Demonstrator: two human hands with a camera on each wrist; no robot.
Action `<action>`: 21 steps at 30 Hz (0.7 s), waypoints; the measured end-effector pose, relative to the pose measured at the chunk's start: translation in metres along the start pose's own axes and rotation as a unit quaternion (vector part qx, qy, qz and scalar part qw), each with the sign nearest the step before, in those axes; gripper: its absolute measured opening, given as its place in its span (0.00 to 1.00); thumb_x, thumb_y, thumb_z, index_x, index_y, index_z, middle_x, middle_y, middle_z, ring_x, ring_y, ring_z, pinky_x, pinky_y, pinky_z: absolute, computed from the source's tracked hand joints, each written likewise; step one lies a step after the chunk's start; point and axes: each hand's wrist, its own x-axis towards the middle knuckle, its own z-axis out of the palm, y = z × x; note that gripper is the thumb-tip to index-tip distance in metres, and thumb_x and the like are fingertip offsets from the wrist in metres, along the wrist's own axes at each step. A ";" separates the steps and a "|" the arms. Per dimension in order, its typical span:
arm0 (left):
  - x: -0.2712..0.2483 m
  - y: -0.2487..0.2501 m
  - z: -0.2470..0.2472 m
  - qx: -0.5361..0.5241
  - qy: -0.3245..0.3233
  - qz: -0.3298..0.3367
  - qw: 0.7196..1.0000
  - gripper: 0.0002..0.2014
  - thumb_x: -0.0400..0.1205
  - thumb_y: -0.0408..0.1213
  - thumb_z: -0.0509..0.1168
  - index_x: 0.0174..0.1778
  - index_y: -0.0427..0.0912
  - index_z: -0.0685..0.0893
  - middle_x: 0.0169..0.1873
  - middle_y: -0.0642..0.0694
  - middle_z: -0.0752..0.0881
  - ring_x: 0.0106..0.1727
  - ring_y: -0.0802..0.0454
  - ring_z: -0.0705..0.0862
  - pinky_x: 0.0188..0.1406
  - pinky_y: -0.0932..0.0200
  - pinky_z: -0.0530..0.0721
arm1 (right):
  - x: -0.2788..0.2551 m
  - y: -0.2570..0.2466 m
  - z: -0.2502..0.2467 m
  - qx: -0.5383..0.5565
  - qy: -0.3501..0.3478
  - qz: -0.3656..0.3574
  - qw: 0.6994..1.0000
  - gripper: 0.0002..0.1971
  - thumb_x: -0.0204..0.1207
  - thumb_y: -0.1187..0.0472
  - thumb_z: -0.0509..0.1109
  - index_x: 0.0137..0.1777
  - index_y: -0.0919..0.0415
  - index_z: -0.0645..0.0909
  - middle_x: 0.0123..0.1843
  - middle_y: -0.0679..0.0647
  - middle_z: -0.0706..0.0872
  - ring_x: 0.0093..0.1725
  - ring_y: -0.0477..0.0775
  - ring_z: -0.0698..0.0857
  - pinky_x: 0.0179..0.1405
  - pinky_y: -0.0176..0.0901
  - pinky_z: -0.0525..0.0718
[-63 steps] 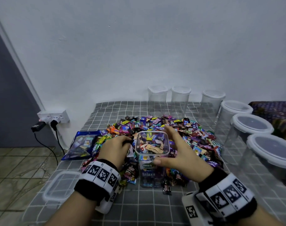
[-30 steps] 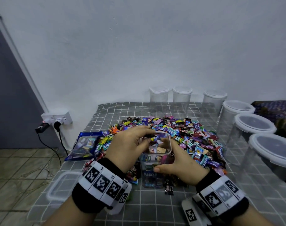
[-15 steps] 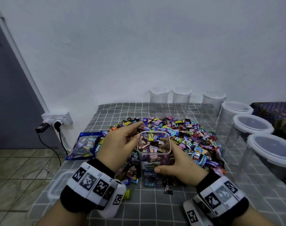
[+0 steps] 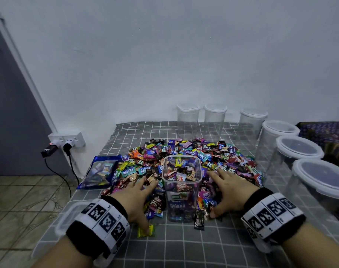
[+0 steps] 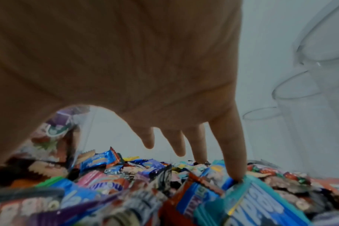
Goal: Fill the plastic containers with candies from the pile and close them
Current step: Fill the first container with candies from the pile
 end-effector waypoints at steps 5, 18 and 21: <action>0.017 0.007 0.005 0.023 -0.001 -0.013 1.000 0.61 0.68 0.52 0.76 0.79 0.62 0.31 0.82 0.46 0.35 0.83 0.38 0.48 0.74 0.37 0.69 | 0.006 -0.011 0.001 -0.018 -0.058 -0.006 0.998 0.64 0.58 0.30 0.74 0.82 0.46 0.33 0.85 0.54 0.38 0.84 0.60 0.44 0.80 0.61 0.57; 0.043 0.005 -0.002 -0.047 0.073 0.017 0.996 0.38 0.74 0.42 0.74 0.79 0.55 0.63 0.75 0.47 0.70 0.73 0.45 0.72 0.71 0.49 0.74 | 0.023 -0.027 0.009 -0.067 -0.007 -0.055 0.996 0.52 0.65 0.40 0.76 0.83 0.47 0.48 0.82 0.57 0.56 0.75 0.63 0.67 0.71 0.54 0.73; 0.040 0.005 -0.002 -0.046 0.113 0.013 0.992 0.28 0.78 0.37 0.68 0.74 0.56 0.71 0.67 0.49 0.80 0.67 0.48 0.78 0.67 0.52 0.78 | 0.025 -0.026 0.009 -0.053 0.032 -0.070 0.996 0.39 0.70 0.47 0.73 0.80 0.46 0.60 0.76 0.55 0.68 0.68 0.61 0.76 0.63 0.51 0.80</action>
